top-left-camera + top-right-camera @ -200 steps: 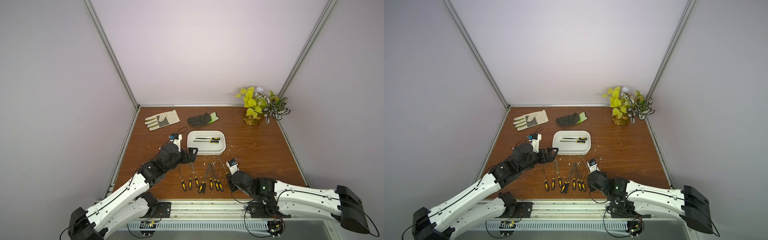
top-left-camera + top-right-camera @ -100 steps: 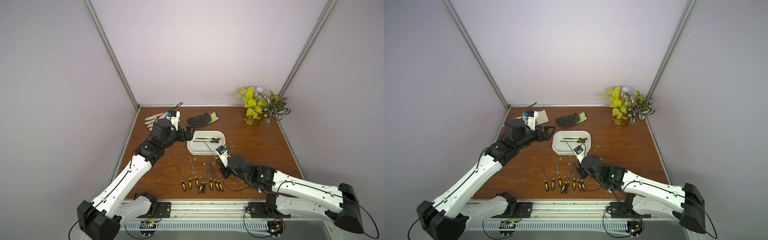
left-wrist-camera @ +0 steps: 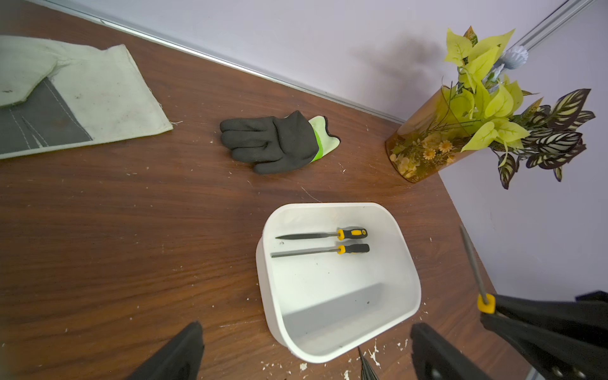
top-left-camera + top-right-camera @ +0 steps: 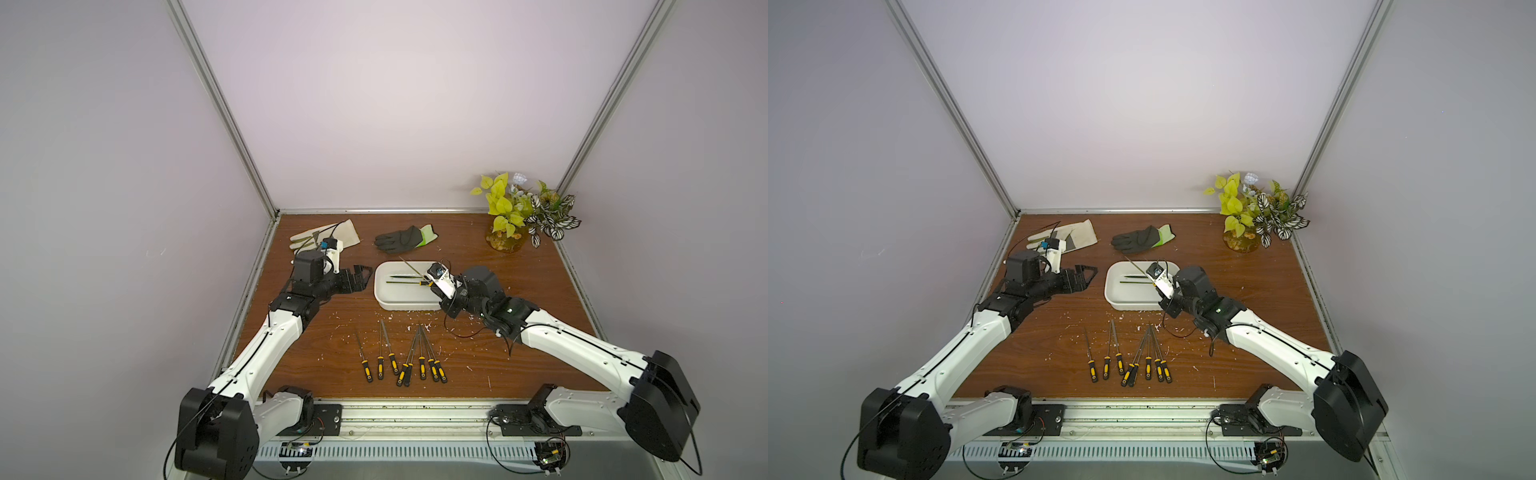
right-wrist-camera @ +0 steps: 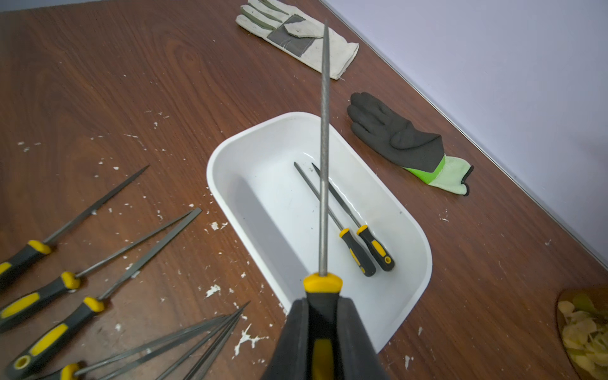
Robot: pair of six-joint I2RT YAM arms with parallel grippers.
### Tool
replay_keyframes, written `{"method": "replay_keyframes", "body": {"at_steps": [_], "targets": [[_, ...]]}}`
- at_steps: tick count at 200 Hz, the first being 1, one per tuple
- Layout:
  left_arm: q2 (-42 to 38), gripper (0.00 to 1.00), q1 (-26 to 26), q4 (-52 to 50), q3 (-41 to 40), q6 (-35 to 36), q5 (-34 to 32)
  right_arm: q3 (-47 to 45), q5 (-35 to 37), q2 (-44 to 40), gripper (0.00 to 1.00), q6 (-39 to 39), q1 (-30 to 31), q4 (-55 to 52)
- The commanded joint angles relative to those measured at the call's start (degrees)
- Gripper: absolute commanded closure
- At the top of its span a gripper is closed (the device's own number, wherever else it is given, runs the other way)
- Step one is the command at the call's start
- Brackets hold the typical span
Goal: Put the file tool into the storage box
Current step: Place the file tool in the storage box.
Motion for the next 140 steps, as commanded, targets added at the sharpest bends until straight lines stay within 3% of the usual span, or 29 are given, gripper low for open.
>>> {"method": "replay_keyframes", "body": {"at_steps": [1, 44, 123, 140], "targets": [[-1.8, 0.0, 0.9, 3.0, 0.3, 0.6, 2.1, 1.3, -5.0, 4.3, 1.0, -4.9, -2.8, 6.4], [-2.3, 0.0, 0.8, 2.7, -1.2, 0.1, 1.8, 1.3, -8.1, 11.0, 1.0, -9.3, -3.8, 13.1], [-2.4, 0.0, 0.9, 2.9, -1.4, 0.2, 0.7, 6.1, -10.8, 18.2, 1.0, -10.6, -4.6, 5.3], [-2.0, 0.0, 0.8, 2.9, -1.4, 0.1, 1.2, 6.5, -11.2, 18.5, 0.91, -10.7, -4.7, 4.4]]}}
